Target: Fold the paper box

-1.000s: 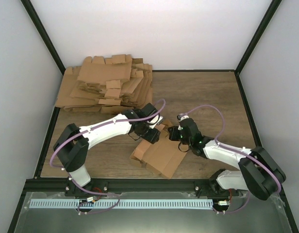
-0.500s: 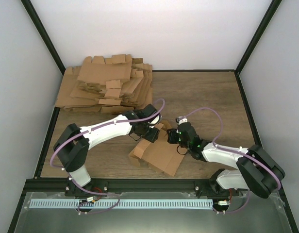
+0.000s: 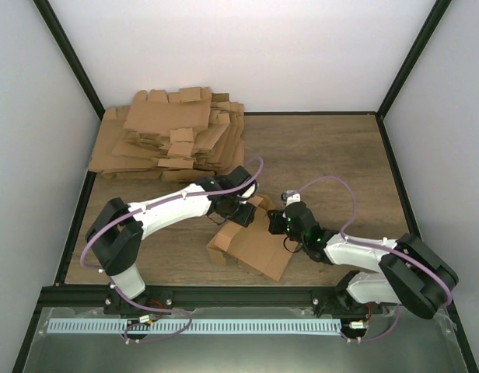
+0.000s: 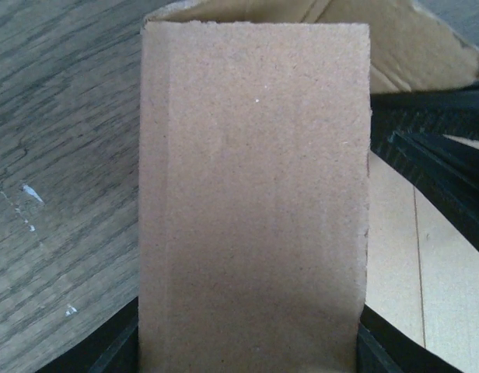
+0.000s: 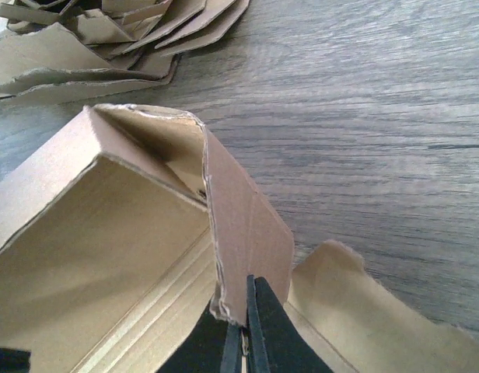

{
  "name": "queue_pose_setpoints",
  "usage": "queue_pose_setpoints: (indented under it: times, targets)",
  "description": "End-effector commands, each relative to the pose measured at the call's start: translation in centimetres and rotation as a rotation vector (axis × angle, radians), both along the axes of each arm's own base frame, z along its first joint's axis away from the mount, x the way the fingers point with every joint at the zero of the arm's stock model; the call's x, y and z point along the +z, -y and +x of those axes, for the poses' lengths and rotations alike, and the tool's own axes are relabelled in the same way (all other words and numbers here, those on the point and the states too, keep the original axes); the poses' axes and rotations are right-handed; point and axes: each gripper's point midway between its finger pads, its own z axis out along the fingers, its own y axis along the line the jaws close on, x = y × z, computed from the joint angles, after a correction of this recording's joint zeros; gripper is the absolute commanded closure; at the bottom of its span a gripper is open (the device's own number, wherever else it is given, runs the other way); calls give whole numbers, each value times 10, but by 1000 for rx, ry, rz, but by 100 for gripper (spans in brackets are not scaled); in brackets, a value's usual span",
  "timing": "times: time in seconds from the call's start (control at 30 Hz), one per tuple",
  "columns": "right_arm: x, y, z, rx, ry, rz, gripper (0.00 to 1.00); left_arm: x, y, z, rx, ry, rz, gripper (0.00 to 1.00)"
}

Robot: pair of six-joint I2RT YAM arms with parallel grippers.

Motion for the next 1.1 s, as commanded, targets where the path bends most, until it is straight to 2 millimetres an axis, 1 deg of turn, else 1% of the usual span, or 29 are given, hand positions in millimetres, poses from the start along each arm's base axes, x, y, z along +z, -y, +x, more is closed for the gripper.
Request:
queue_pose_setpoints:
  times: [0.0, 0.1, 0.2, 0.3, 0.37, 0.53, 0.63, 0.7, 0.83, 0.87, 0.97, 1.07]
  targets:
    - [-1, -4, -3, -8, 26, -3, 99, 9, 12, 15, 28, 49, -44, 48]
    - [-7, -6, -5, -3, 33, -1, 99, 8, 13, 16, 6, 56, -35, 49]
    - [-15, -13, -9, 27, 25, -12, 99, 7, 16, 9, -61, 70, -19, 49]
    - [-19, -19, -11, 53, 11, -14, 96, 6, 10, 8, -93, 102, 28, 50]
    - [-20, -19, -13, 61, 6, -12, 95, 7, 5, 7, -108, 124, 48, 50]
    - [-15, -18, -17, 80, 14, -4, 91, 15, -1, 5, -147, 171, 54, 51]
    - [-14, -19, -20, 100, 9, -21, 86, 13, -4, 3, -169, 173, 64, 51]
    - [-13, -18, -20, 111, 12, -40, 79, 11, -5, 2, -176, 170, 72, 51]
    - [-5, -17, -24, 149, 35, -75, 56, 5, -7, -1, -194, 163, 82, 51]
    - [2, -17, -25, 162, 54, -71, 51, 4, -7, -1, -197, 162, 84, 51]
    - [13, -16, -30, 189, 92, -58, 39, 2, -9, -2, -206, 161, 89, 51]
    - [25, -15, -35, 222, 130, -37, 32, 0, -9, -3, -217, 159, 92, 51]
